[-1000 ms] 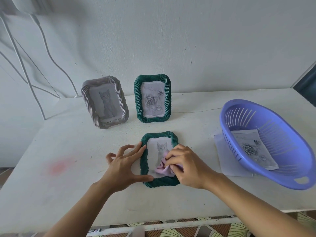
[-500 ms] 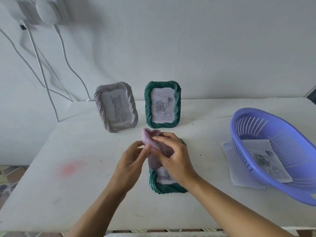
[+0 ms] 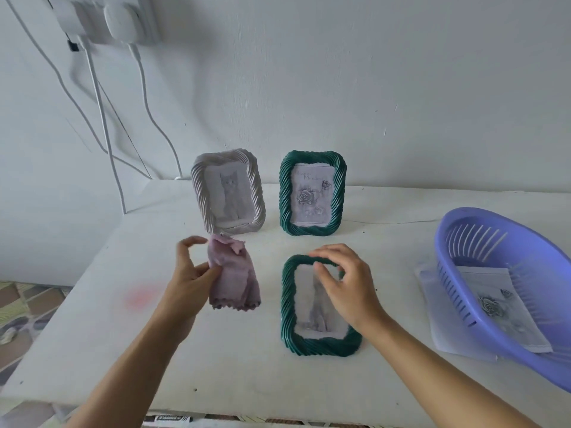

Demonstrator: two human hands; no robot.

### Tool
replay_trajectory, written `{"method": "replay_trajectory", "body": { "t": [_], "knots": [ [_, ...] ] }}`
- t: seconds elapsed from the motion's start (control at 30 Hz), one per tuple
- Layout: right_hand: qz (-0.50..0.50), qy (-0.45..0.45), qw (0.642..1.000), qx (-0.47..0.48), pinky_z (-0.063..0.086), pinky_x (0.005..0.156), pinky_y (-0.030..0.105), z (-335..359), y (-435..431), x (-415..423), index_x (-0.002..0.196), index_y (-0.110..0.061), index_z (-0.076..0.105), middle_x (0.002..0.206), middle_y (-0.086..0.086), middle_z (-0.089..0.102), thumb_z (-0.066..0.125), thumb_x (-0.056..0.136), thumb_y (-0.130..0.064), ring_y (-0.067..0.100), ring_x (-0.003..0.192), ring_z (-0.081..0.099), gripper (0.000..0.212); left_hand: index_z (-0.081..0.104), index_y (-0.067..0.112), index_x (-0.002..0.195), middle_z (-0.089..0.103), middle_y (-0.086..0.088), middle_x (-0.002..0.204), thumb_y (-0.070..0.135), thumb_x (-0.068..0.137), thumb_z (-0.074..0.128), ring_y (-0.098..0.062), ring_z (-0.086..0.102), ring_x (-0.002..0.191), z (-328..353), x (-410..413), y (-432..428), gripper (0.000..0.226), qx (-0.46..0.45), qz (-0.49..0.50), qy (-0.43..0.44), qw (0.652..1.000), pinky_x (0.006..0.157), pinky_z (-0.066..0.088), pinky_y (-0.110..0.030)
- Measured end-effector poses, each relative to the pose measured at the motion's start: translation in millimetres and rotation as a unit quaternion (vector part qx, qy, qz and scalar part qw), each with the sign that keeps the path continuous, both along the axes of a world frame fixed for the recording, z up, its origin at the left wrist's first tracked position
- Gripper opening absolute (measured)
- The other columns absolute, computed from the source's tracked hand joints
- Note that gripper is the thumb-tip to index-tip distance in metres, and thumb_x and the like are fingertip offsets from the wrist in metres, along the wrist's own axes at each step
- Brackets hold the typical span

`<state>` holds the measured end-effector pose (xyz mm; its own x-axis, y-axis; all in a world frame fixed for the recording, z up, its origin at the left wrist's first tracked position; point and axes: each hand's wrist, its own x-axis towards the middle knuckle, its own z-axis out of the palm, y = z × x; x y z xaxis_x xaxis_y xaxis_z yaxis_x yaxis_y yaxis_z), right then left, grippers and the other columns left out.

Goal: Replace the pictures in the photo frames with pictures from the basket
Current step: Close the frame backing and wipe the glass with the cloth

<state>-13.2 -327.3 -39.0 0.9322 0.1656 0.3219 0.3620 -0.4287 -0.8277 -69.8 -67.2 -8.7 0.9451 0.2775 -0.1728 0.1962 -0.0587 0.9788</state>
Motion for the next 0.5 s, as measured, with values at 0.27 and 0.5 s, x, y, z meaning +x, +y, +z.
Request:
{"method": "replay_trajectory", "body": {
  "t": [0.27,0.5],
  "knots": [
    [-0.093,0.028,0.98,-0.174,0.041,0.1,0.045,-42.4,-16.9,4.8,0.121,-0.028,0.066,0.12,-0.007,0.059,0.067,0.091,-0.026,0.018,0.12,0.051,0.03,0.051,0.031,0.098,0.07,-0.014,0.086,0.002,0.102,0.037,-0.026,0.058,0.06,-26.7,6.5,37.3,0.033,0.155,-0.001,0.012,0.988,0.051,0.043,-0.032],
    [-0.092,0.019,0.972,-0.215,0.04,0.105,0.047,-59.1,-11.7,0.1,0.129,-0.021,0.06,0.131,0.003,0.053,0.064,0.092,-0.02,0.026,0.124,0.051,0.037,0.034,0.053,0.143,0.039,-0.007,0.136,0.035,0.09,0.034,-0.033,0.05,0.105,-65.4,-5.0,55.8,0.055,0.585,-0.086,0.088,0.801,0.077,0.041,-0.048]
  ]
}}
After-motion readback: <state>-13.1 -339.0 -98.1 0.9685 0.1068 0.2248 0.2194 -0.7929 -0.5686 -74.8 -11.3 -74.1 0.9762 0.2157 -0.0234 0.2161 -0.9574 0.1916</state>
